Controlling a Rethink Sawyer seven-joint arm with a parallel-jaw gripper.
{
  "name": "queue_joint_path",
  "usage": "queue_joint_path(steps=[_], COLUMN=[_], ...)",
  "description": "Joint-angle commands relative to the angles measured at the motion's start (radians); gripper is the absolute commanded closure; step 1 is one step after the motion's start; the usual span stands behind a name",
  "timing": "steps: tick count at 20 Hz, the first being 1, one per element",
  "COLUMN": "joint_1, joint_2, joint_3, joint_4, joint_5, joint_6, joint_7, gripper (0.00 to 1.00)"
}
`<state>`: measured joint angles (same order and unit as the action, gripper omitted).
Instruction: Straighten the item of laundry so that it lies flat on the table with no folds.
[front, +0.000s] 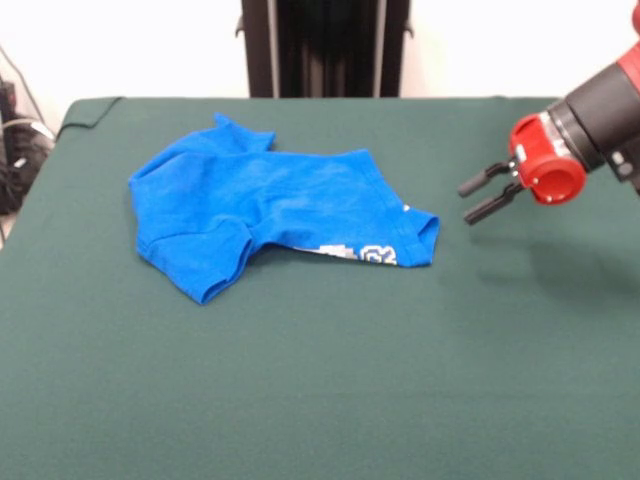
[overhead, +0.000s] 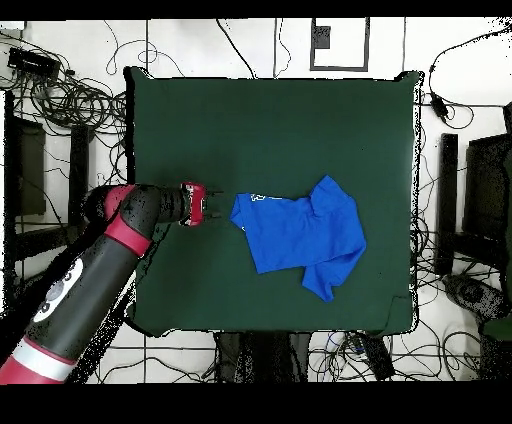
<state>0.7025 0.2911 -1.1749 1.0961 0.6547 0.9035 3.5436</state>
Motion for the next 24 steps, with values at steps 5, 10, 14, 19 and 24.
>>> queue_joint_path(steps=[5, 10, 14, 19, 24], joint_1=[-0.019, -0.032, -0.035, -0.038, -0.032], joint_2=[-0.048, -0.051, -0.054, -0.042, -0.021], joint_3=[0.087, 0.118, 0.127, 0.153, 0.167], joint_4=[-0.031, -0.023, -0.028, -0.025, -0.031], joint_5=[-0.076, -0.098, -0.113, -0.105, -0.086], joint_6=[0.018, -0.026, -0.026, -0.064, -0.072], joint_7=[0.044, 0.050, 0.054, 0.075, 0.105], gripper=[0.00, 0.00, 0.00, 0.00, 0.00])
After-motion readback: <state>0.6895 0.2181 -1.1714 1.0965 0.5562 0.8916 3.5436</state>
